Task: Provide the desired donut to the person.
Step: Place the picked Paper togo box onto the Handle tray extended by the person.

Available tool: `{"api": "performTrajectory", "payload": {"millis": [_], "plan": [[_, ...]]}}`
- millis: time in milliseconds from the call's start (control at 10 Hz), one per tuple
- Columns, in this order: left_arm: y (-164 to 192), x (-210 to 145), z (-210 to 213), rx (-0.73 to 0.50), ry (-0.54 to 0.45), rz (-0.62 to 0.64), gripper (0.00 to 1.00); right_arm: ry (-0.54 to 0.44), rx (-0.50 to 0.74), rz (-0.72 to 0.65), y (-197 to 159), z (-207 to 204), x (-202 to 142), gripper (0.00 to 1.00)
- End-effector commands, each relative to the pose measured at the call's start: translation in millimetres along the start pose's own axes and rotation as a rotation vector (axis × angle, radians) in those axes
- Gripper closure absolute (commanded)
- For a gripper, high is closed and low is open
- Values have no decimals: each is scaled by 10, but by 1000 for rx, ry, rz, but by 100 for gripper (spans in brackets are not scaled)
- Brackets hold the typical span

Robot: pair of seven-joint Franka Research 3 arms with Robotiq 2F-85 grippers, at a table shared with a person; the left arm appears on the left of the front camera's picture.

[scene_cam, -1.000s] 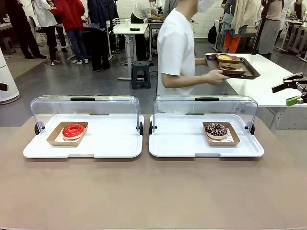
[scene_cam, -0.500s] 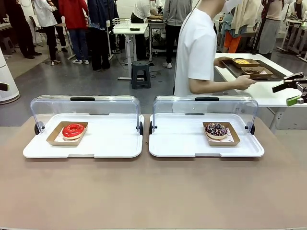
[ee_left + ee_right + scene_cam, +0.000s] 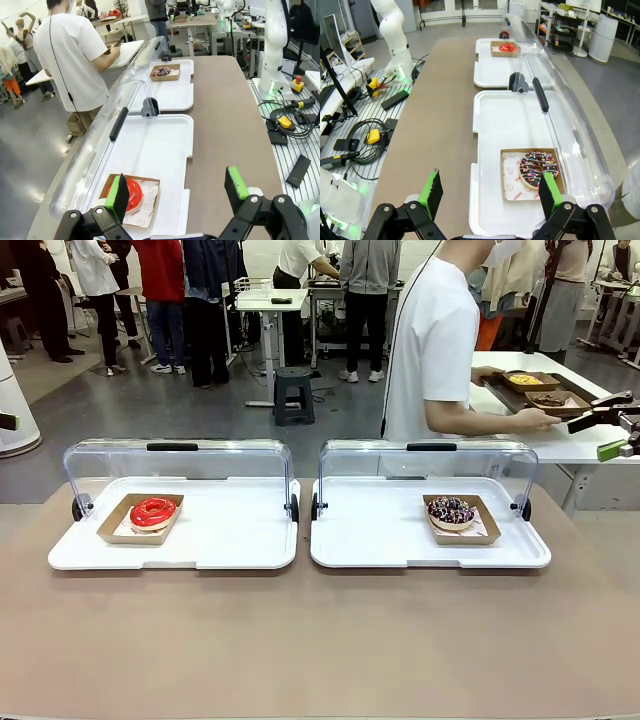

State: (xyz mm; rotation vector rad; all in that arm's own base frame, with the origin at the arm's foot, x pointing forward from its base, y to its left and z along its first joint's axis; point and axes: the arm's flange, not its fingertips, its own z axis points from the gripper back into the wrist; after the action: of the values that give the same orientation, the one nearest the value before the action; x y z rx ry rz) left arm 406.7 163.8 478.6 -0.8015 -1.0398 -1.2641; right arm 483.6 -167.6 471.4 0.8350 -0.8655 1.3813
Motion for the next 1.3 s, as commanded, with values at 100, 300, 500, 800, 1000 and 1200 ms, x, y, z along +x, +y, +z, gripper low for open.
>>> {"api": "performTrajectory", "payload": {"millis": [100,300,500,800,1000,1200], "plan": [[-2,-4,7,2,-5,-1,0,-9,-4,-3,-18,-3,18,0],[-2,-4,7,2,-5,-1,0,-9,-4,-3,-18,-3,18,0],[-2,-4,7,2,-5,-1,0,-9,-4,-3,-18,-3,18,0],[-2,-4,7,2,-5,-1,0,-9,-4,-3,-18,-3,18,0],[-2,-4,7,2,-5,-1,0,-9,-4,-3,-18,-3,18,0],[-2,-4,7,2,-5,-1,0,-9,-4,-3,-18,-3,18,0]]}}
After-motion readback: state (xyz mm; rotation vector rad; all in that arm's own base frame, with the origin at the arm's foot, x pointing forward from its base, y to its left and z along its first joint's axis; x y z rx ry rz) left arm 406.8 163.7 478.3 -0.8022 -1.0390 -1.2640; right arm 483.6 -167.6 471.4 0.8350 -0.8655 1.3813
